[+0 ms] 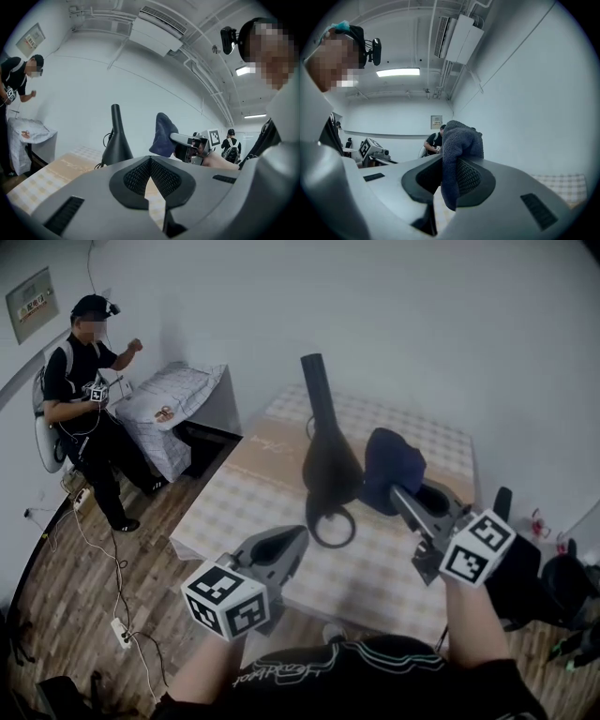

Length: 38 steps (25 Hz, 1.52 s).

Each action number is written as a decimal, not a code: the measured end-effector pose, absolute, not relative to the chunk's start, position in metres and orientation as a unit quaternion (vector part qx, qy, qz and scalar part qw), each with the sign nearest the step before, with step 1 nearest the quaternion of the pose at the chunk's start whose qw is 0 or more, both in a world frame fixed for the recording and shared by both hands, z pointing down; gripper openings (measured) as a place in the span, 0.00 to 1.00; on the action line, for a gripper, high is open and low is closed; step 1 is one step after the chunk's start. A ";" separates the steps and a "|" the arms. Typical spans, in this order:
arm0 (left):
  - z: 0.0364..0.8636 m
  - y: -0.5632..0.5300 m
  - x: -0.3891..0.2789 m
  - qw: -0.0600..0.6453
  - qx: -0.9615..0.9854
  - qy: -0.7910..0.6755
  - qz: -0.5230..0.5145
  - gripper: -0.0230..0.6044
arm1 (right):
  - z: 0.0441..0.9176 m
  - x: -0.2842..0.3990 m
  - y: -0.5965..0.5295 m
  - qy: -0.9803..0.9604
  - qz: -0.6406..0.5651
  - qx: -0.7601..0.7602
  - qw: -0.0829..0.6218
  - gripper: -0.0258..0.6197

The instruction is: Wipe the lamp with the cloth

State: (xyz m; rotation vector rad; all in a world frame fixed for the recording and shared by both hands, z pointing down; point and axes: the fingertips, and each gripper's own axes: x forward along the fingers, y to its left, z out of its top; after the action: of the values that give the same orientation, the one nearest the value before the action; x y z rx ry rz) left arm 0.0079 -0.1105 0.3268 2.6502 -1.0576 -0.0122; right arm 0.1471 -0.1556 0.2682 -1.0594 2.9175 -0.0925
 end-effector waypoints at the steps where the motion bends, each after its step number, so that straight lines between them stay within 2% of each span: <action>1: 0.327 -0.117 0.007 0.145 0.918 -0.369 -0.004 0.04 | 0.265 0.148 -0.167 0.938 -0.026 -0.344 0.018 0.13; 11: 0.344 -0.171 -0.002 0.163 0.904 -0.395 0.006 0.04 | 0.244 0.160 -0.275 0.921 0.026 -0.389 0.019 0.13; 21: 0.360 -0.200 -0.014 0.182 0.890 -0.418 0.011 0.04 | 0.231 0.137 -0.361 0.896 0.084 -0.435 0.016 0.13; 30: 0.372 -0.206 -0.015 0.194 0.885 -0.423 0.019 0.04 | 0.228 0.118 -0.394 0.893 0.067 -0.441 0.051 0.13; 38: 0.376 -0.202 -0.015 0.198 0.884 -0.423 0.024 0.04 | 0.234 0.091 -0.397 0.901 0.065 -0.426 0.048 0.13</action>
State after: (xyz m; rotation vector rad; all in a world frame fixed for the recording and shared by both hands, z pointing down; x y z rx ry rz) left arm -0.0148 -0.2022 0.3761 2.4741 -1.1833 0.0679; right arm 0.0910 -0.3967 0.2337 -1.2996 2.7463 0.1986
